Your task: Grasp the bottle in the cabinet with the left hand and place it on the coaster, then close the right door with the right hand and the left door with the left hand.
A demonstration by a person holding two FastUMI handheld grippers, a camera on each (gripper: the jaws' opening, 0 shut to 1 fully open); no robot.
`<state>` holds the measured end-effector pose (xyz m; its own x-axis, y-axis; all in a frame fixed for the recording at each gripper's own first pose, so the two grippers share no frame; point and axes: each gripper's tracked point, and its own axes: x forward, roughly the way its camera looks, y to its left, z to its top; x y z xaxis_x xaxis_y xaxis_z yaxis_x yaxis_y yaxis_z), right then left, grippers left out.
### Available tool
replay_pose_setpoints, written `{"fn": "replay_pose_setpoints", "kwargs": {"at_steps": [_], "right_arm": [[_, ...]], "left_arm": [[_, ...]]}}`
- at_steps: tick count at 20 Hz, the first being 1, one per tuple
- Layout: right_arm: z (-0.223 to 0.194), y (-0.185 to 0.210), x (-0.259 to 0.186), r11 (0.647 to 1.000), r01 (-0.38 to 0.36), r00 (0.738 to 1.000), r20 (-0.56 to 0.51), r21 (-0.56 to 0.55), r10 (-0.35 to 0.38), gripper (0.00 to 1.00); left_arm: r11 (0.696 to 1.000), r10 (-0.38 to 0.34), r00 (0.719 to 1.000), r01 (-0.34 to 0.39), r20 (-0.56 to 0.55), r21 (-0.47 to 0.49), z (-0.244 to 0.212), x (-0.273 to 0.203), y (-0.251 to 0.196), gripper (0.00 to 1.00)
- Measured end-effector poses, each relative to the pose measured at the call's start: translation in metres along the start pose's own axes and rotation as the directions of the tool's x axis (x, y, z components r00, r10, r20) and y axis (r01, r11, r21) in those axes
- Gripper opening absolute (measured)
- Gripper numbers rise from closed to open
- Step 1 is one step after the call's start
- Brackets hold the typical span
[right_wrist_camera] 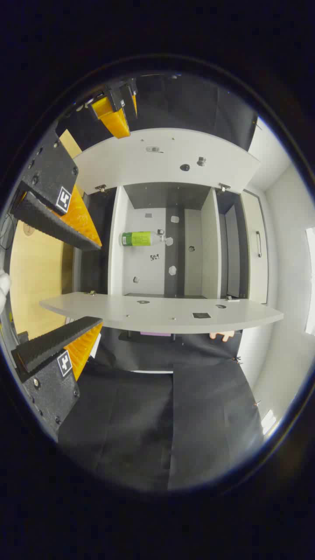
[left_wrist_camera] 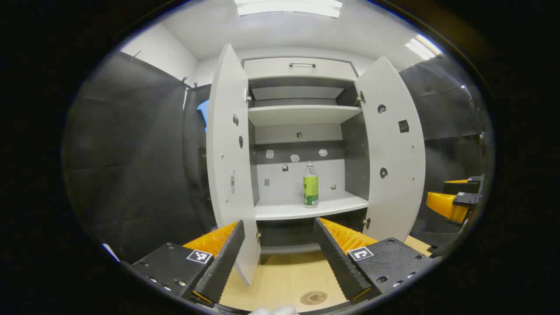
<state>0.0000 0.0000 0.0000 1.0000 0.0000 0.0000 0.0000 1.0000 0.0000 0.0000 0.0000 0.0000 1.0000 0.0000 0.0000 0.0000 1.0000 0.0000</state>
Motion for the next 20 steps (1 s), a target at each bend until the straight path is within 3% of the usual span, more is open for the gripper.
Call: {"fn": "replay_pose_setpoints", "kwargs": {"at_steps": [14, 20], "right_arm": [[0.0, 0.009, -0.001, 1.0, -0.019, 1.0, 0.004, -0.005, 0.019, 0.98], [-0.009, 0.012, 0.009, 0.999, -0.038, 0.999, -0.02, -0.012, 0.037, 0.99]], "left_arm": [[1.0, 0.005, 1.0, -0.005, 0.001, 0.012, 0.0, -0.005, 0.005, 0.97], [0.999, -0.018, 1.0, 0.019, -0.007, 0.026, -0.004, 0.028, -0.006, 0.97]]}}
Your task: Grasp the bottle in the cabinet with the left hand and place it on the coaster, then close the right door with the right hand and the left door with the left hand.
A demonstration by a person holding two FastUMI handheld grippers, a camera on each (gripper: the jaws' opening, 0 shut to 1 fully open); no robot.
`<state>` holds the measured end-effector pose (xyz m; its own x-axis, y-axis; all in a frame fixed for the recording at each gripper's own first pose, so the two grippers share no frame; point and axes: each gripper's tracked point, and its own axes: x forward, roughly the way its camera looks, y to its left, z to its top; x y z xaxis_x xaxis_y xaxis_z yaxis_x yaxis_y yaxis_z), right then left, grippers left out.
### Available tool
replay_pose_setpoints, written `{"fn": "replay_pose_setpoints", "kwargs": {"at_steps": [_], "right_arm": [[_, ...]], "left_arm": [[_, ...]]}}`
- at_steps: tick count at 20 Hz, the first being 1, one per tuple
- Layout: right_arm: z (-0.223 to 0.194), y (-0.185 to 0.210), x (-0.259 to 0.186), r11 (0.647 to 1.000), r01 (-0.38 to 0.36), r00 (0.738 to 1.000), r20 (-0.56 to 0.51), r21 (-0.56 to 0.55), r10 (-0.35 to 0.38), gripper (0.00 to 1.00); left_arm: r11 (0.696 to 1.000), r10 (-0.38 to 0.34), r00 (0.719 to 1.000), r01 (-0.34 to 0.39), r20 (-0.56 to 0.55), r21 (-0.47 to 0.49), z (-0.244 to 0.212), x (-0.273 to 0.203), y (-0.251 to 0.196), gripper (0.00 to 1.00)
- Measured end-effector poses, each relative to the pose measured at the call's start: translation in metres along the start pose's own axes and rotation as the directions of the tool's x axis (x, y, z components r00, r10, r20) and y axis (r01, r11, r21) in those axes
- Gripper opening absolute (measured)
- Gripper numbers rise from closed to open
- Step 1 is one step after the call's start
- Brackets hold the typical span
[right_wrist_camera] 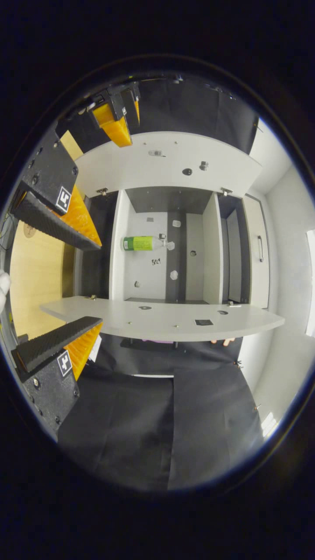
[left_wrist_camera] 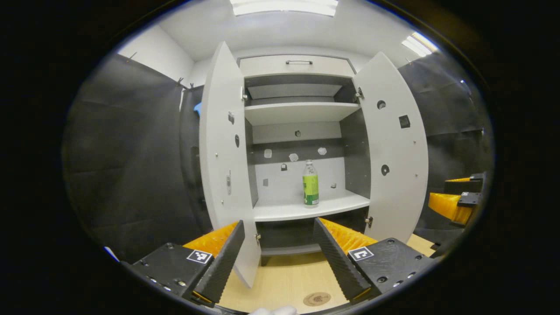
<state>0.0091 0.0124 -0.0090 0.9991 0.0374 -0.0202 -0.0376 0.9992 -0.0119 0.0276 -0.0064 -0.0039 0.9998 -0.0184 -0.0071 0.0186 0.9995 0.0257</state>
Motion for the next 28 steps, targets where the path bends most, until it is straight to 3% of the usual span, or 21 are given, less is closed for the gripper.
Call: {"fn": "replay_pose_setpoints", "kwargs": {"at_steps": [8, 19, 24, 28], "right_arm": [[0.018, -0.003, 0.042, 0.997, -0.032, 0.999, 0.019, -0.069, 0.033, 0.97], [0.038, 0.002, 0.074, 0.998, -0.06, 0.998, -0.01, -0.024, 0.06, 0.99], [0.033, -0.002, 0.071, 0.999, -0.041, 0.999, -0.033, -0.033, 0.04, 0.97], [0.026, -0.007, 0.073, 0.999, -0.014, 0.998, -0.055, -0.044, 0.012, 0.97]], "left_arm": [[1.0, -0.011, 0.999, 0.01, 0.045, 0.018, 0.027, 0.121, -0.027, 0.97], [0.998, -0.056, 0.991, 0.056, 0.118, 0.001, 0.077, 0.31, -0.076, 0.97], [0.998, -0.02, 0.998, 0.024, 0.065, -0.058, 0.058, 0.361, -0.081, 0.97], [0.999, -0.017, 0.999, 0.018, 0.028, -0.034, 0.038, 0.385, -0.091, 0.97]]}}
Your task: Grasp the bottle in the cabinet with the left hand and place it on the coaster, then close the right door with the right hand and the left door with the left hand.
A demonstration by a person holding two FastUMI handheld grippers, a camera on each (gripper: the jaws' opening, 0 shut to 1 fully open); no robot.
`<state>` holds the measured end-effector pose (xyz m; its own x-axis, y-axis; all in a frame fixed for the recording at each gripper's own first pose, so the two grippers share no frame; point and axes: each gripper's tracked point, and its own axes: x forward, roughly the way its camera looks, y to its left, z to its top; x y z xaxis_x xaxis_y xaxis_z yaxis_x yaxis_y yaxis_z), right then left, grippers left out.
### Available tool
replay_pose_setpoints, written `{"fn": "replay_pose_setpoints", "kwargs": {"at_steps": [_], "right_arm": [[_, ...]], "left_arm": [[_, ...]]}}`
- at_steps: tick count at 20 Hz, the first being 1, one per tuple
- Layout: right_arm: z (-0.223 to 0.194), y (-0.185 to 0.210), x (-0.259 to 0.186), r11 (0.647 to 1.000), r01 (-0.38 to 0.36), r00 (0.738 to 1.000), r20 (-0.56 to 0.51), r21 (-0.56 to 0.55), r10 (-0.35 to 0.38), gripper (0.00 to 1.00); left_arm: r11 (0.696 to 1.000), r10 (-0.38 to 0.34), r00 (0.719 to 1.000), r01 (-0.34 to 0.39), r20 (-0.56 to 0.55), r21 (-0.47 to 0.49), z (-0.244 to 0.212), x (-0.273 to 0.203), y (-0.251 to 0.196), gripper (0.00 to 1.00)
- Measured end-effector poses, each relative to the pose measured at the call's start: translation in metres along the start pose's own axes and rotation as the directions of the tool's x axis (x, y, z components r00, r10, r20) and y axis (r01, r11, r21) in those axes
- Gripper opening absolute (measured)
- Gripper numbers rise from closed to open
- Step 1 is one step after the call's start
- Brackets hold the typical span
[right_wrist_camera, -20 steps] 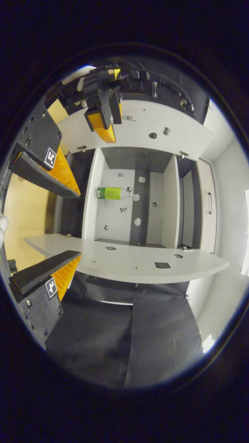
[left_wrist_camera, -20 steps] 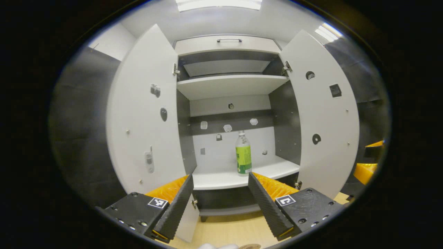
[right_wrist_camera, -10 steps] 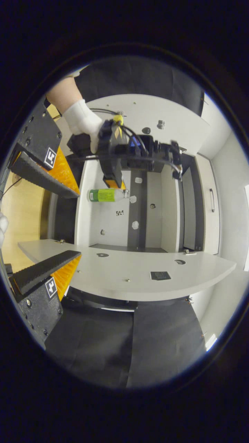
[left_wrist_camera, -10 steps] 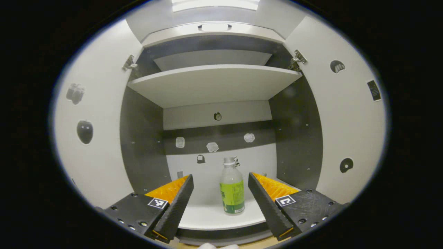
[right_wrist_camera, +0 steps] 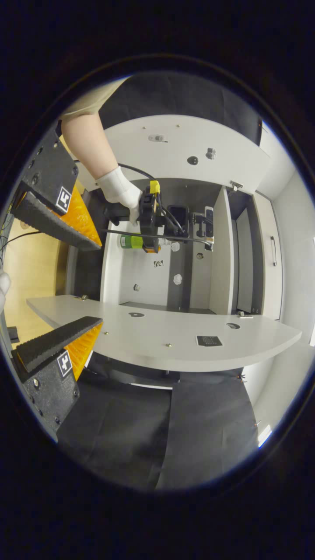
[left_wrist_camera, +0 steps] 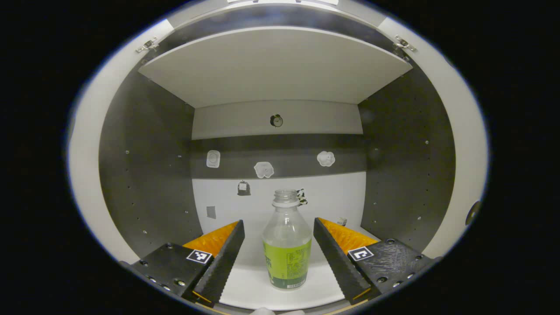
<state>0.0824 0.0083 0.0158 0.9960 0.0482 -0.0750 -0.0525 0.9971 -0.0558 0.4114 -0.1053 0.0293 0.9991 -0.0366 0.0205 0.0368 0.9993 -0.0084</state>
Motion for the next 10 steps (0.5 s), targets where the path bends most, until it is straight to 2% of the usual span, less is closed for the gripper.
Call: {"fn": "replay_pose_setpoints", "kwargs": {"at_steps": [4, 8, 9, 10], "right_arm": [[-0.002, -0.014, -0.002, 1.0, 0.01, 1.0, -0.015, 0.008, -0.009, 0.99], [-0.002, -0.011, -0.003, 1.0, 0.002, 1.0, -0.019, -0.001, -0.002, 0.99], [-0.003, -0.01, -0.005, 1.0, 0.003, 1.0, -0.021, -0.003, -0.003, 0.97], [-0.005, -0.01, -0.006, 1.0, 0.004, 1.0, -0.024, -0.005, -0.004, 0.99]], "left_arm": [[1.0, 0.001, 0.999, 0.0, -0.044, 0.019, -0.019, 0.014, -0.008, 0.98], [1.0, -0.02, 0.997, 0.02, -0.08, 0.001, -0.033, 0.021, -0.017, 0.98], [1.0, -0.004, 0.997, 0.006, -0.078, 0.015, -0.034, 0.022, -0.015, 0.94], [1.0, 0.0, 0.997, 0.001, -0.072, 0.021, -0.034, 0.023, -0.013, 0.87]]}}
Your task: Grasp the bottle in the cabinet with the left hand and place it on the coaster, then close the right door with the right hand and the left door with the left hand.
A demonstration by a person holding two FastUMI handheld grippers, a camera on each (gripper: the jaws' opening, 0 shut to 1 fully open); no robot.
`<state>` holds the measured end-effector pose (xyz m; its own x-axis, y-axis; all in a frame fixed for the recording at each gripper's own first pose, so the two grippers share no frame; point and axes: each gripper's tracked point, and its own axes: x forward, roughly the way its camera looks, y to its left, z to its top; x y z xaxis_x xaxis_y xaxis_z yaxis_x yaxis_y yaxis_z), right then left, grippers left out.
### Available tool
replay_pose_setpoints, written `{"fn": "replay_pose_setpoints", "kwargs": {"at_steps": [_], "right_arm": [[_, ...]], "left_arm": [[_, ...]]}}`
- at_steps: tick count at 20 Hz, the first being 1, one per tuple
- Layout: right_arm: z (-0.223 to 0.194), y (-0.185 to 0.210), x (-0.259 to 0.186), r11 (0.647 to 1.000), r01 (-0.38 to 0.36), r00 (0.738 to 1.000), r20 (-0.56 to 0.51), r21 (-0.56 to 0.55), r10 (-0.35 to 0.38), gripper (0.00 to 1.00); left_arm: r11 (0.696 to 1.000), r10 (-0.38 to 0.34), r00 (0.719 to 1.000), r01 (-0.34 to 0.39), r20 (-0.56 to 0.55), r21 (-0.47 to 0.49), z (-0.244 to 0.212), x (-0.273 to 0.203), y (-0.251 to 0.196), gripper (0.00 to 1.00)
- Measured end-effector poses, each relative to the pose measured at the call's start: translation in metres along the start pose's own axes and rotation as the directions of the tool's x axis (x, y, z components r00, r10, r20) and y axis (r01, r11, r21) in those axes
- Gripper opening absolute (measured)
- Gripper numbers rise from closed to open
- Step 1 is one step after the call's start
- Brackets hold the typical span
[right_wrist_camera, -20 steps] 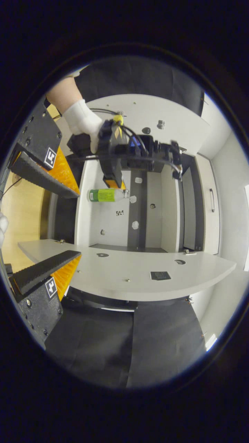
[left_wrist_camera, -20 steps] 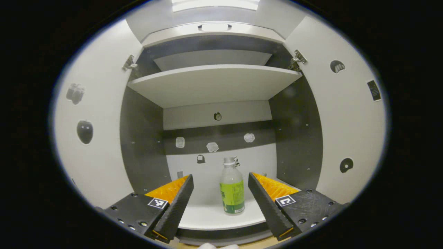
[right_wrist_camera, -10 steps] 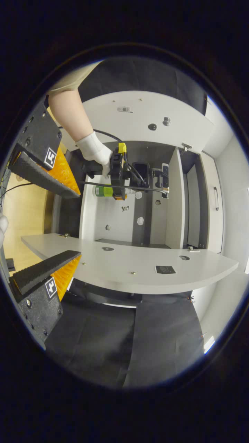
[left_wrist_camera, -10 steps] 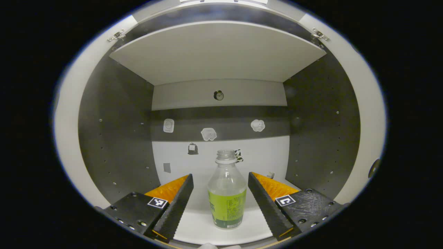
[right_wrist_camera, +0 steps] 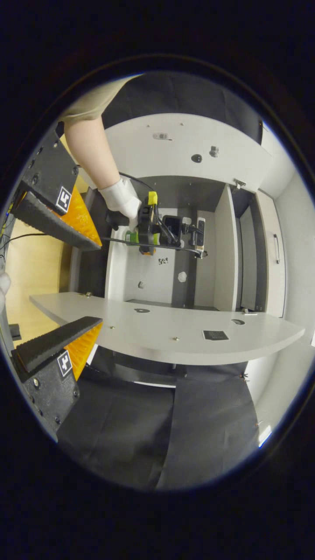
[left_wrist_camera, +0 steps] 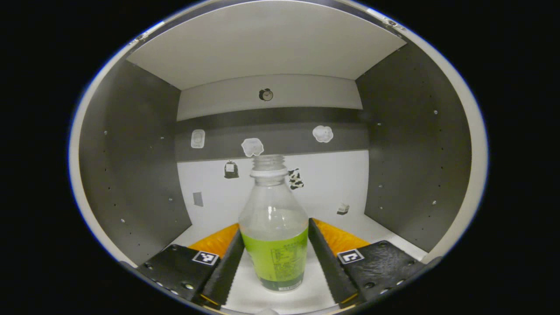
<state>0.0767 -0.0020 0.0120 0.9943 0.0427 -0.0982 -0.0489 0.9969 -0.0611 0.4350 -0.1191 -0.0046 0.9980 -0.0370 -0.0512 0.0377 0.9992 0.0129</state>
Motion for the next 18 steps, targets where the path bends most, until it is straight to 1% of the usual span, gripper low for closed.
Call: {"fn": "replay_pose_setpoints", "kwargs": {"at_steps": [1, 2, 3, 4, 5, 6, 7, 8, 9, 10, 11, 12, 13, 14, 15, 17, 18], "right_arm": [[0.0, 0.0, -0.001, 1.0, 0.003, 1.0, -0.002, -0.002, -0.003, 0.99], [0.0, -0.002, -0.002, 1.0, 0.005, 1.0, 0.001, -0.004, -0.005, 0.97], [0.001, -0.004, -0.003, 1.0, 0.011, 1.0, 0.006, -0.003, -0.011, 0.98], [0.002, -0.006, -0.005, 1.0, 0.014, 1.0, 0.011, -0.001, -0.014, 0.97], [0.002, -0.006, -0.006, 1.0, 0.015, 1.0, 0.012, 0.005, -0.015, 0.99], [0.003, -0.006, -0.008, 1.0, 0.012, 1.0, 0.017, 0.012, -0.012, 0.98], [0.006, -0.006, -0.008, 1.0, 0.01, 1.0, 0.023, 0.017, -0.011, 0.99], [0.006, -0.006, -0.009, 1.0, 0.007, 1.0, 0.029, 0.022, -0.007, 0.99], [0.008, -0.004, -0.011, 1.0, 0.0, 0.999, 0.036, 0.024, -0.001, 0.99], [0.009, -0.002, -0.011, 1.0, -0.006, 0.999, 0.042, 0.024, 0.005, 0.99], [0.01, 0.001, -0.011, 1.0, -0.01, 0.999, 0.05, 0.024, 0.008, 0.98], [0.01, 0.005, -0.012, 1.0, -0.016, 0.998, 0.053, 0.023, 0.015, 0.98], [0.009, 0.008, -0.013, 0.999, -0.022, 0.998, 0.053, 0.025, 0.02, 0.99], [0.009, 0.01, -0.014, 0.999, -0.028, 0.998, 0.054, 0.032, 0.027, 0.99], [0.01, 0.011, -0.016, 0.999, -0.032, 0.998, 0.056, 0.038, 0.03, 0.99], [0.011, 0.01, -0.019, 0.999, -0.031, 0.998, 0.063, 0.044, 0.029, 0.99], [0.01, 0.01, -0.021, 0.998, -0.03, 0.998, 0.064, 0.047, 0.027, 0.99]], "left_arm": [[1.0, -0.011, 1.0, 0.011, 0.002, 0.003, 0.0, 0.0, -0.002, 0.8], [1.0, -0.012, 1.0, 0.012, 0.005, 0.002, 0.0, -0.001, -0.001, 0.76], [1.0, -0.012, 1.0, 0.012, 0.009, 0.004, 0.001, -0.004, 0.0, 0.78], [1.0, -0.021, 1.0, 0.021, 0.015, 0.015, 0.003, -0.009, -0.001, 0.78], [0.999, -0.026, 0.999, 0.025, 0.021, 0.032, 0.005, -0.017, 0.0, 0.78], [0.998, -0.03, 0.999, 0.028, 0.028, 0.053, 0.008, -0.026, 0.002, 0.78], [0.997, -0.032, 0.999, 0.03, 0.035, 0.07, 0.011, -0.036, 0.003, 0.75], [0.996, -0.039, 0.998, 0.036, 0.04, 0.08, 0.013, -0.046, 0.003, 0.75], [0.996, -0.05, 0.998, 0.046, 0.046, 0.082, 0.016, -0.057, 0.002, 0.78], [0.995, -0.058, 0.997, 0.054, 0.053, 0.082, 0.018, -0.068, 0.002, 0.75], [0.995, -0.065, 0.996, 0.06, 0.063, 0.081, 0.021, -0.081, 0.003, 0.77], [0.995, -0.069, 0.995, 0.064, 0.067, 0.077, 0.024, -0.093, 0.004, 0.75], [0.995, -0.076, 0.994, 0.071, 0.076, 0.068, 0.027, -0.107, 0.005, 0.74], [0.996, -0.079, 0.994, 0.075, 0.081, 0.056, 0.029, -0.119, 0.006, 0.74], [0.996, -0.083, 0.992, 0.08, 0.093, 0.038, 0.033, -0.133, 0.007, 0.77], [0.997, -0.079, 0.99, 0.077, 0.115, 0.015, 0.038, -0.16, 0.013, 0.77], [0.997, -0.073, 0.99, 0.073, 0.124, 0.009, 0.04, -0.171, 0.017, 0.71]]}}
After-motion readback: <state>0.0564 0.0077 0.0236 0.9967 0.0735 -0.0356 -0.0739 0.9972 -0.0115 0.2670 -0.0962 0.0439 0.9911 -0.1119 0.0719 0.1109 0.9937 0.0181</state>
